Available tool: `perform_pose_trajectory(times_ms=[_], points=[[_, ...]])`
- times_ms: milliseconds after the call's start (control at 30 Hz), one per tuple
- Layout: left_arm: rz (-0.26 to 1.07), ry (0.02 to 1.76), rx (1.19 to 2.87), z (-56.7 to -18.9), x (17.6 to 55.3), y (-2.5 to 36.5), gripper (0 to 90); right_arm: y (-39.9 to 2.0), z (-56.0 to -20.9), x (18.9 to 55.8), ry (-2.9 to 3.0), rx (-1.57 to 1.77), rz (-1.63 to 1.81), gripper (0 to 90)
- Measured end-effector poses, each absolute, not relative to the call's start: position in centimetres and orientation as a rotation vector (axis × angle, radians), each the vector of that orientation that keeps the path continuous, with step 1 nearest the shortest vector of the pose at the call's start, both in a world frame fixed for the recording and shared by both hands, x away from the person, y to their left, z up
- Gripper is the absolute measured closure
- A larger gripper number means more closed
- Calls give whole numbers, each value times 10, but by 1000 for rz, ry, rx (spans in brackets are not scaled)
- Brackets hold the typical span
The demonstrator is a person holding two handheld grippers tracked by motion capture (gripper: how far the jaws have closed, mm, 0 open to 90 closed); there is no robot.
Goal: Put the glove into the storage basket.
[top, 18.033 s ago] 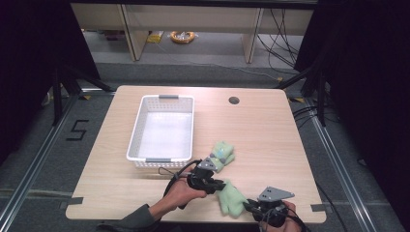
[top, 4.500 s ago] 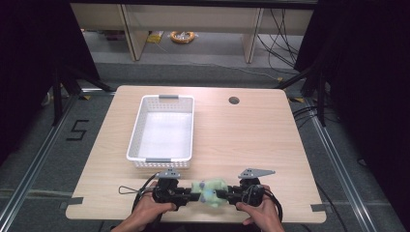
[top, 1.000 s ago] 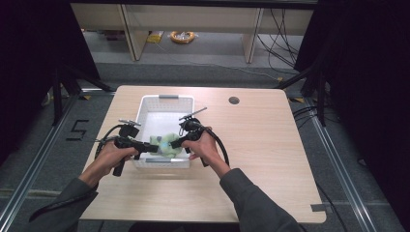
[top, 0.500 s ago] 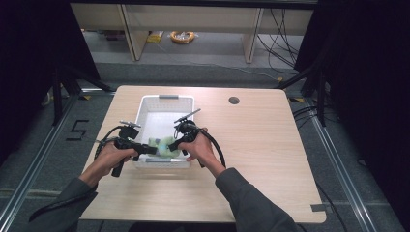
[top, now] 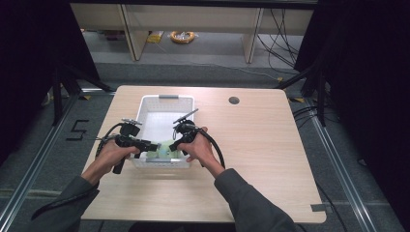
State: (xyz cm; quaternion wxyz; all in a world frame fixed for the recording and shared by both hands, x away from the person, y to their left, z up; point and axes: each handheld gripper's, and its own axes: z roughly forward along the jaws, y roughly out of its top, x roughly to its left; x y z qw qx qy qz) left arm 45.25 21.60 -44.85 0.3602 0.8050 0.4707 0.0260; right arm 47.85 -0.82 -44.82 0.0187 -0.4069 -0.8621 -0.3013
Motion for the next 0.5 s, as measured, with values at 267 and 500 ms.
perform_pose_trajectory(times_ms=[267,500], points=[[88,1207,2063,-444,450,214,496,-11,-439,479,-2710,-1275,-933,486],[120,1235,2029,-441,449,218,443,-16,-431,478,-2723,-1269,-978,467]])
